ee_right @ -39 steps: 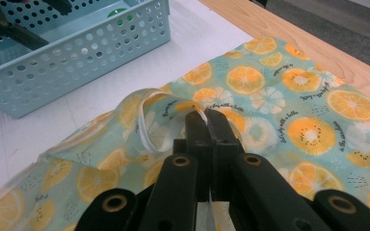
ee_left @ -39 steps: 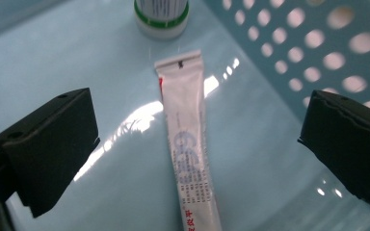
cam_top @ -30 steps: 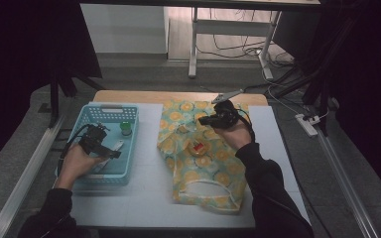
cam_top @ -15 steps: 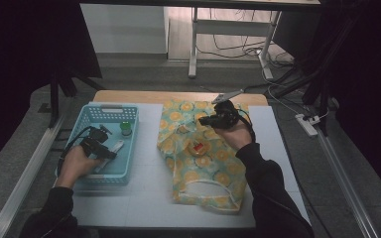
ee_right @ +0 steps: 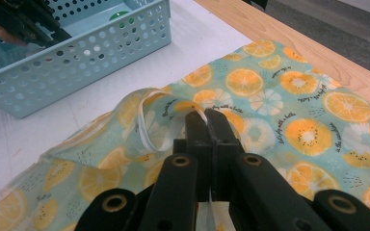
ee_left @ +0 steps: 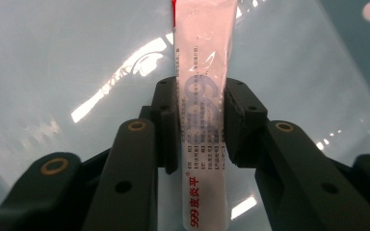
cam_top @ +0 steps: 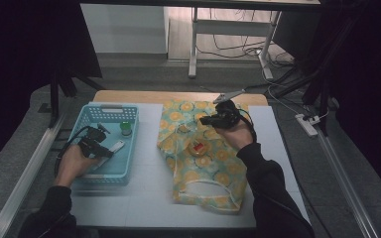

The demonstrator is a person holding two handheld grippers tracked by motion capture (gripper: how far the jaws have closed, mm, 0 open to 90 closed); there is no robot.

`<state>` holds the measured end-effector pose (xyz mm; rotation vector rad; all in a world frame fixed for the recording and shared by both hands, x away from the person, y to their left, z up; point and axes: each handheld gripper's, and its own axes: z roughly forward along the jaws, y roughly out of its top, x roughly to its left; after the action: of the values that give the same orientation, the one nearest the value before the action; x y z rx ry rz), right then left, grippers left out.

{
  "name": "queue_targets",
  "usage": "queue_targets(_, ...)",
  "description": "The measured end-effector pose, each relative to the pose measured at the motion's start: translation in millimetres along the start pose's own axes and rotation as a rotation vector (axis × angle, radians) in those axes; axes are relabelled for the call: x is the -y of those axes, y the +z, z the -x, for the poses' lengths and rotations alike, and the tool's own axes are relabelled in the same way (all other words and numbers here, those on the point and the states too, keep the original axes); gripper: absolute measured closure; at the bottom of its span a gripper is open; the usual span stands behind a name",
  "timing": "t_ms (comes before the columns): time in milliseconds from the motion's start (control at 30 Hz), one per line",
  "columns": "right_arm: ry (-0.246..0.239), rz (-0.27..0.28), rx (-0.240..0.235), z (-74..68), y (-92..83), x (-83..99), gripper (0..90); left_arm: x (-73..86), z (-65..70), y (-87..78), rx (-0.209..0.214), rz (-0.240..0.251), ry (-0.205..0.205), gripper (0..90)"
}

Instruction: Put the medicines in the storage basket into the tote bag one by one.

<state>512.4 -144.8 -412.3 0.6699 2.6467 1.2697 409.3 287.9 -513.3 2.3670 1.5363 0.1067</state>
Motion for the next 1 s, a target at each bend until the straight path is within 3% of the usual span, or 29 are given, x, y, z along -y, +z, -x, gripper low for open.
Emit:
queue_targets(167, -0.002, 0.001, 0.001, -0.4, 0.7, -1.3, 90.0, -2.9, 0.7, -1.4, -0.021, 0.01, -0.008, 69.6)
queue_targets(267, -0.003, 0.002, 0.001, -1.4, 0.2, -2.0, 90.0, -4.0, -0.4, -6.8, -0.022, 0.049, -0.014, 69.6)
queue_targets(667, -0.002, 0.008, 0.003, -0.8, -1.6, -2.1, 90.0, -5.7, 5.6, -40.0, 0.043, 0.164, -0.028, 69.5)
queue_targets(1000, -0.001, 0.006, 0.004, -0.6, -1.1, -2.5, 90.0, -4.8, 21.3, -65.5, 0.095, 0.225, 0.005, 69.5)
